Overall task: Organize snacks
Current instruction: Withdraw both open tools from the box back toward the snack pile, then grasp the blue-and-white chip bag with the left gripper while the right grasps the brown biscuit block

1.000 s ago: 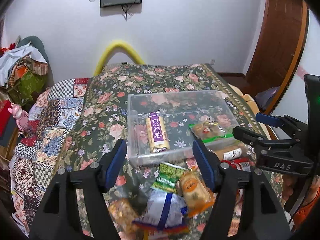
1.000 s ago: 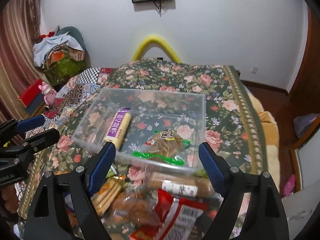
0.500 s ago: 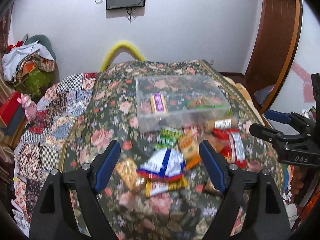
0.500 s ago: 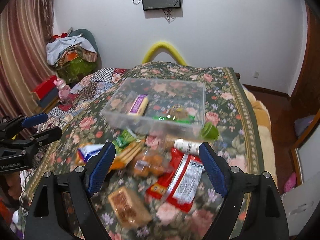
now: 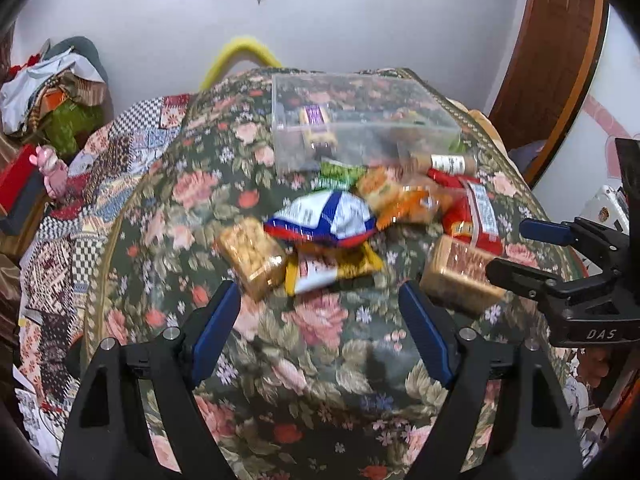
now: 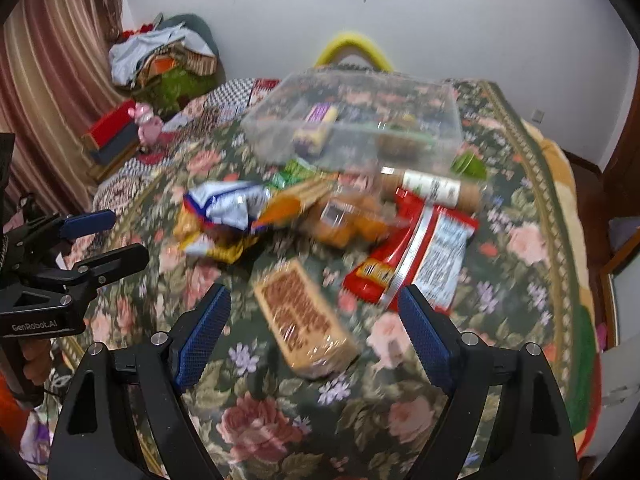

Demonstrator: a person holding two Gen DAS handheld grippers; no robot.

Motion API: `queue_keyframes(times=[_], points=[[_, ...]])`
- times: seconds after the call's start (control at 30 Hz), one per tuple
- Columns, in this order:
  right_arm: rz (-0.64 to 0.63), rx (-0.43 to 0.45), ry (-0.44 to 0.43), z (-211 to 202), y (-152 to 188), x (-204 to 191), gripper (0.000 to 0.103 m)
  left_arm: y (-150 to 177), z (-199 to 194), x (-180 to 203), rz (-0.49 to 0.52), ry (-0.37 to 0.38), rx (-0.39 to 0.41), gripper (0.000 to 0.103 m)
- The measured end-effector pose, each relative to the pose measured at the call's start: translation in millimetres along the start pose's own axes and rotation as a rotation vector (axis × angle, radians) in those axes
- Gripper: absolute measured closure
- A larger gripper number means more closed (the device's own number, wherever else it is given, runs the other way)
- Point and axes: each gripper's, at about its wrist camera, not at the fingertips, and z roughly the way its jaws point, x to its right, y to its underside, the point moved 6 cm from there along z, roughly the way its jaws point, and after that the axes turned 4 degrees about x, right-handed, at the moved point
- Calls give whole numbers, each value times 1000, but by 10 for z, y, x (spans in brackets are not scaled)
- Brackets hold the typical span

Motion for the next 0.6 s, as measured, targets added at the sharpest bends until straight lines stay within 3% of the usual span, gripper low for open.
queue_keyframes(times=[0.2, 0.33, 0.6], points=[[-14, -51, -12, 157, 143, -34, 21, 167, 170, -53, -40, 12, -57, 21], [-25, -85, -32, 259, 199, -46, 41, 185, 258, -67, -53, 20, -80, 21], [-38, -80, -56, 305, 181, -47, 65, 49, 303, -43, -25, 20, -66, 21]])
